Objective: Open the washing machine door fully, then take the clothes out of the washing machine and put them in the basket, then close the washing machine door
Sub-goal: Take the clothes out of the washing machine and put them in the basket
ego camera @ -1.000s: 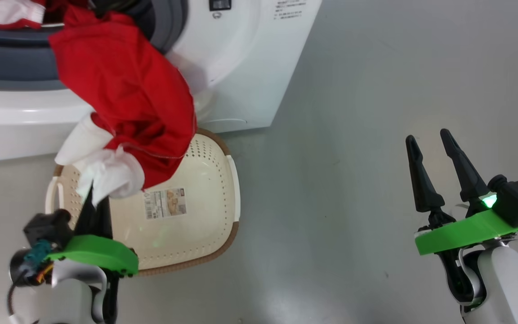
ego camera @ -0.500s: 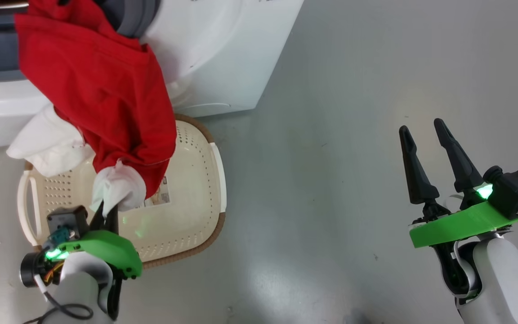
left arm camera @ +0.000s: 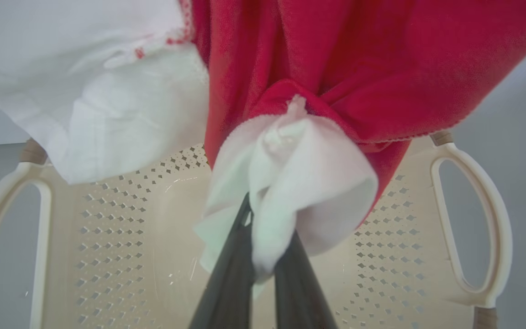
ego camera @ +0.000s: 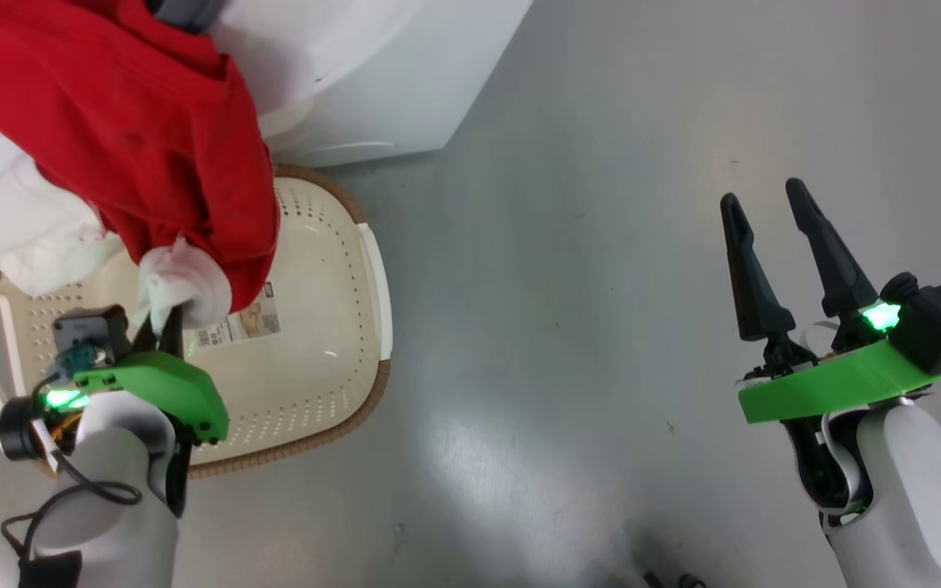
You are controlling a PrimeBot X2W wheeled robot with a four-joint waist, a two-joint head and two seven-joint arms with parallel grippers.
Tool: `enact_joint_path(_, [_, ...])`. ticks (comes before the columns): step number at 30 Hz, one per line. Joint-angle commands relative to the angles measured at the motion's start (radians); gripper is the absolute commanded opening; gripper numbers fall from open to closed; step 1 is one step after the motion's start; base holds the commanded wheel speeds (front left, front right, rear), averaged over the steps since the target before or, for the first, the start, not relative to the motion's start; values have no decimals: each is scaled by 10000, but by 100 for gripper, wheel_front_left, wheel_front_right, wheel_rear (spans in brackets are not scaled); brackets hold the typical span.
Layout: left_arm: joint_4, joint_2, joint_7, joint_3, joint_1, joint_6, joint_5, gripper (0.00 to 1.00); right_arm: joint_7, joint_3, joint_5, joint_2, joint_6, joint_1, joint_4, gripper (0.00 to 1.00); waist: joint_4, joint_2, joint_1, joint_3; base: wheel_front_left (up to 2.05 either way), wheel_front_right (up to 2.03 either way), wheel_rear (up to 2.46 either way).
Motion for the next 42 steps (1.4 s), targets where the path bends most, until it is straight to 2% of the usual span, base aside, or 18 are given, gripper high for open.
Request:
enact_joint_path(1, [-53,331,-63,180,111,70,95,30,-65,239,23,-28,48,-28,-273,100,-102,0,0,222,0,0,0])
enact_joint_path(3, [74,387,-63,195,-42,71,81,48,-65,239,24,-19,48,-70,-293,100,-135,0,0,304,0,0,0])
enact_joint_path(5, [202,436,-63,204,-162,62,65,92,-65,244,22,-6,48,-99,-313,100,-157,0,0,348,0,0,0])
enact_joint_path(6, [248,461,-63,208,-216,54,56,100,-65,243,17,-1,48,-110,-321,100,-163,0,0,369,0,0,0])
enact_joint_path(25, [239,344,-63,190,-377,-130,-139,100,-65,131,-77,-23,48,-167,-346,100,106,0,0,248,0,0,0])
enact_joint_path(42, [-1516,1,-63,342,369,-323,-409,100,-65,-14,-102,-126,48,-56,-303,100,530,0,0,-168,0,0,0])
